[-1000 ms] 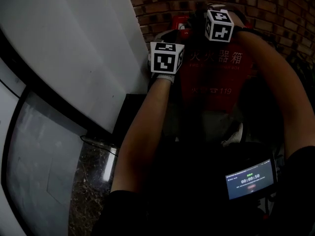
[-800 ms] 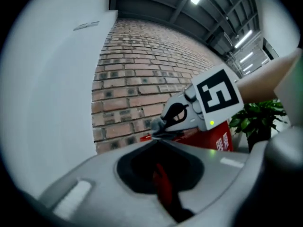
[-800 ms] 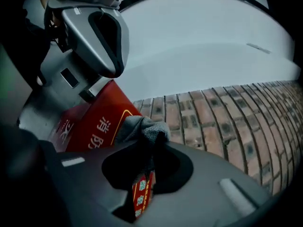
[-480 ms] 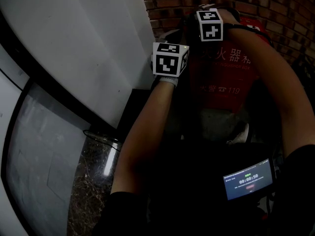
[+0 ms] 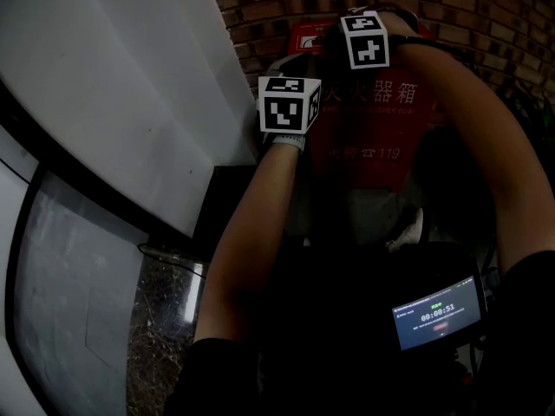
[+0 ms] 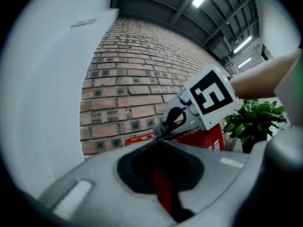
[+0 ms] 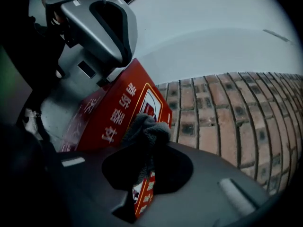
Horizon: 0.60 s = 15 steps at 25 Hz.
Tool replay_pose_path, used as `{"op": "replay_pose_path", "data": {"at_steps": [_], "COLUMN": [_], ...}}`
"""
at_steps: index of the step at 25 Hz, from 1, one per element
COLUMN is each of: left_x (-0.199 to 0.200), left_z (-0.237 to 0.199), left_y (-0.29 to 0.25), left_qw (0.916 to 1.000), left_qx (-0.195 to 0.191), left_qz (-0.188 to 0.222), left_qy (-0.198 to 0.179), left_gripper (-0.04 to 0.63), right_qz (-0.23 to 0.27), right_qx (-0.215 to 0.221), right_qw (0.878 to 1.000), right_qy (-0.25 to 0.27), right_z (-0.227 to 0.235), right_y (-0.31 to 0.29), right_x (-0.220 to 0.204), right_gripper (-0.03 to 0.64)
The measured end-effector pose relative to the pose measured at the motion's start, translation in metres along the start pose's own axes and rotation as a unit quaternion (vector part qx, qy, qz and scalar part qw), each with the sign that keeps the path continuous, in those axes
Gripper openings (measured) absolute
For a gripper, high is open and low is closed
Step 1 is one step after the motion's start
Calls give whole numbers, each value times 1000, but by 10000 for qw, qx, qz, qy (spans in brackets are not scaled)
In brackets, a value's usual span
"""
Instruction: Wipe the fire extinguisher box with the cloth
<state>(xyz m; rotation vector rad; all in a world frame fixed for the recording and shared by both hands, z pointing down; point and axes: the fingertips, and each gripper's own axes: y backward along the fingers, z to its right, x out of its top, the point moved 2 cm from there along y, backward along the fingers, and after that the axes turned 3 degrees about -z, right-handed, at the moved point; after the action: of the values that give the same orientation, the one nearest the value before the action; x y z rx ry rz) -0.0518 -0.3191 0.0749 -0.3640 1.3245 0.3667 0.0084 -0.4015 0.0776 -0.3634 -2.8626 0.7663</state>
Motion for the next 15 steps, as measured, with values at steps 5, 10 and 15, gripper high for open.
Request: {"op": "replay_pose_path", "data": {"at_steps": [5,10,15], "left_x": [5,11,17], "left_z": [33,56,71], "left_y": [-18,-31,-40], "left_qw": [9999,9996,9997], "left_qx": [-160,-265,-250], "left_qz": [-17,-40,-6], "left_qy": [-14,-14,53], "left_gripper": [3,3,2], "right_qz": [-225,-534,-693], "right_qx": [38,110,80], "right_qw": [9997,9983,9969], "right_qy": [-107,-213,-375], "right_z": [-13,-26,-36], "right_y": [14,28,39], "right_x": [-54,-107,-150], "right_gripper": [31,31,29]}}
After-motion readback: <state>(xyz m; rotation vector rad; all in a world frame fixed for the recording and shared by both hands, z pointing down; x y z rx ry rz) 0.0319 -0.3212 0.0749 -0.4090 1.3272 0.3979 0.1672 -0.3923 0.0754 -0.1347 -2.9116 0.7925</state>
